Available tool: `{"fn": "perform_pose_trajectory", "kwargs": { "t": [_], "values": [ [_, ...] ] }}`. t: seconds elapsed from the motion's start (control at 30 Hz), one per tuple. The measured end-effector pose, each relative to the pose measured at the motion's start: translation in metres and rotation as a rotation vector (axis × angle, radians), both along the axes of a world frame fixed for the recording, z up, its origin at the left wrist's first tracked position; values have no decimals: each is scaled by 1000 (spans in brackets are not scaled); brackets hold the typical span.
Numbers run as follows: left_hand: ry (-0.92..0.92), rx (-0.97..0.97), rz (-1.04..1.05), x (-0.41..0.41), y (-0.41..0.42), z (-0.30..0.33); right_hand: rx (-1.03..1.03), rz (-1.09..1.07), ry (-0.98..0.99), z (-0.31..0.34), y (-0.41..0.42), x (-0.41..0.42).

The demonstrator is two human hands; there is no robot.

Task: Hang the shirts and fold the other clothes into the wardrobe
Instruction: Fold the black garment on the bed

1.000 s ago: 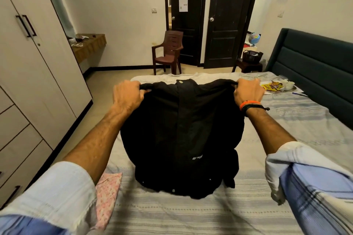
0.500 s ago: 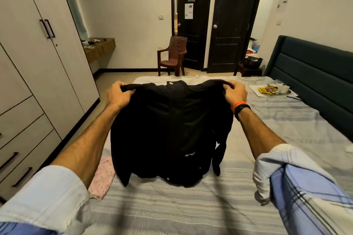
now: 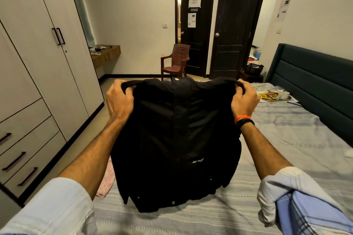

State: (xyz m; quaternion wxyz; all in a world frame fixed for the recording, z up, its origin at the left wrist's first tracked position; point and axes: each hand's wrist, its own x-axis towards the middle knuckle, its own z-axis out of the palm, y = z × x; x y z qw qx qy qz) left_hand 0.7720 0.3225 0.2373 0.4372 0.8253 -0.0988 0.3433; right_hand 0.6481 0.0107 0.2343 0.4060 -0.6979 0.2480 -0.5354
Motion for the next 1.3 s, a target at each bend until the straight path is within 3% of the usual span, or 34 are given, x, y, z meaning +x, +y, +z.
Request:
{"fn": "perform_pose_trajectory", "kwargs": {
  "t": [0.37, 0.47, 0.53, 0.63, 0.73, 0.83, 0.97, 1.1, 1.2, 1.3],
  "values": [
    [-293, -195, 70, -4, 4, -20, -242, -194, -286, -33, -3, 9],
    [-258, -138, 91, 21, -7, -28, -221, -225, -278, -41, -9, 35],
    [-116, -46, 131, 48, -20, -42, -178, -204, -148, -55, -17, 60],
    [240, 156, 132, 105, -38, -84, -109, -120, 208, -93, -36, 101],
    [540, 289, 6, 158, -50, -148, -24, 3, 546, -146, -51, 133],
    [796, 338, -81, 196, -63, -212, 108, 85, 752, -203, -61, 159],
    [1067, 345, -101, 240, -79, -276, 287, 89, 885, -260, -75, 192],
    [1240, 209, -111, 280, -97, -331, 542, 83, 900, -316, -96, 243],
    [1305, 84, -104, 306, -110, -363, 712, 107, 864, -357, -114, 282],
    [1227, 19, -64, 328, -124, -379, 755, 132, 742, -390, -139, 315]
  ]
}}
